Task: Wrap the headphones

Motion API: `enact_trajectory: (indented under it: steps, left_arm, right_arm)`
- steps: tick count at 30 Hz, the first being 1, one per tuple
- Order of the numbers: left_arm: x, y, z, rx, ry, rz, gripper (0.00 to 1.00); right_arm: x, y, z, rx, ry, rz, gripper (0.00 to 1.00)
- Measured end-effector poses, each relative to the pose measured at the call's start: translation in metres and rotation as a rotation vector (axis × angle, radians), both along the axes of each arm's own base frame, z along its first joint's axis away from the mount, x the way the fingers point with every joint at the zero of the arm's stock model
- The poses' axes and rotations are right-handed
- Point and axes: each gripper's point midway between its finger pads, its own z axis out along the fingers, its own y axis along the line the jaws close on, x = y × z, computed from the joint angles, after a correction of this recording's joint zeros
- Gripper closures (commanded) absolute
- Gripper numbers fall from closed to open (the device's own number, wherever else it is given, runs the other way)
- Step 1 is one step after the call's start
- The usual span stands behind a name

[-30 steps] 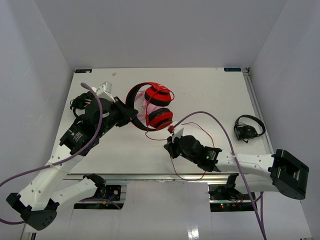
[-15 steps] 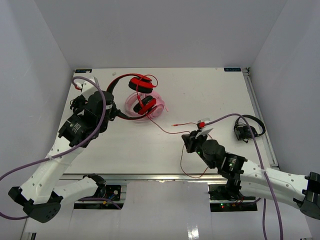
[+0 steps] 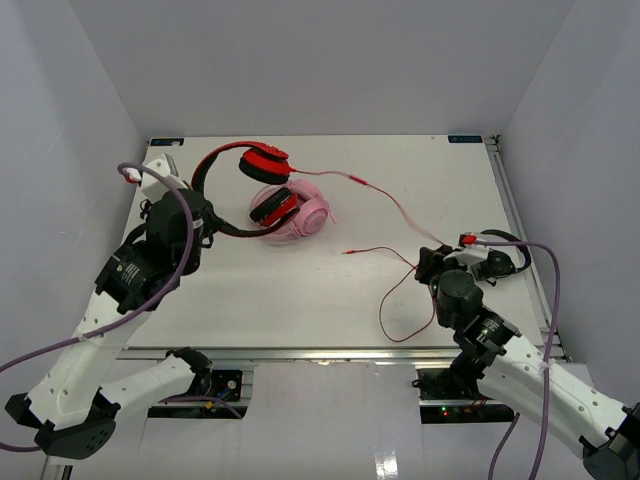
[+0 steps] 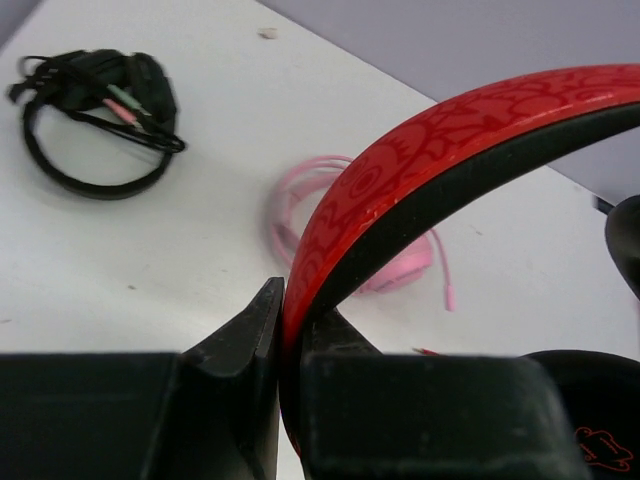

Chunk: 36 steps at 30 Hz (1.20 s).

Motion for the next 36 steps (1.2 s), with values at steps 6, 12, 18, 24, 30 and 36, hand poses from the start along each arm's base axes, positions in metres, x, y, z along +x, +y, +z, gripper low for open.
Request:
enact_trajectory:
  steps: [6, 12, 18, 24, 30, 36]
  left_arm:
    - [-0.025, -0.030, 0.032, -0.123, -0.115, -0.260, 1.00]
    - [-0.057, -0.106, 0.040, -0.214, -0.144, -0.738, 1.00]
    - [-0.095, -0.162, -0.001, -0.263, -0.018, -1.137, 1.00]
    - [-0.130, -0.178, -0.002, -0.313, -0.016, -1.378, 1.00]
    - [-0.145, -0.185, -0.002, -0.334, -0.034, -1.499, 1.00]
    - [-0.143, -0.191, -0.012, -0.346, -0.005, -1.527, 1.00]
  right_arm:
    - [0.012, -0.002, -0.031, -0.060, 0.105, -0.002, 0.92]
    - [0.031, 0.014, -0.052, -0.139, 0.224, 0.082, 0.92]
    - [0.061, 0.042, -0.029, -0.128, 0.196, 0.174, 0.92]
    - [0.081, 0.060, -0.033, -0.130, 0.215, 0.242, 0.92]
    - [0.099, 0.090, -0.024, -0.127, 0.215, 0.346, 0.92]
    - [0.116, 0.117, 0.003, -0.090, 0.156, 0.430, 0.92]
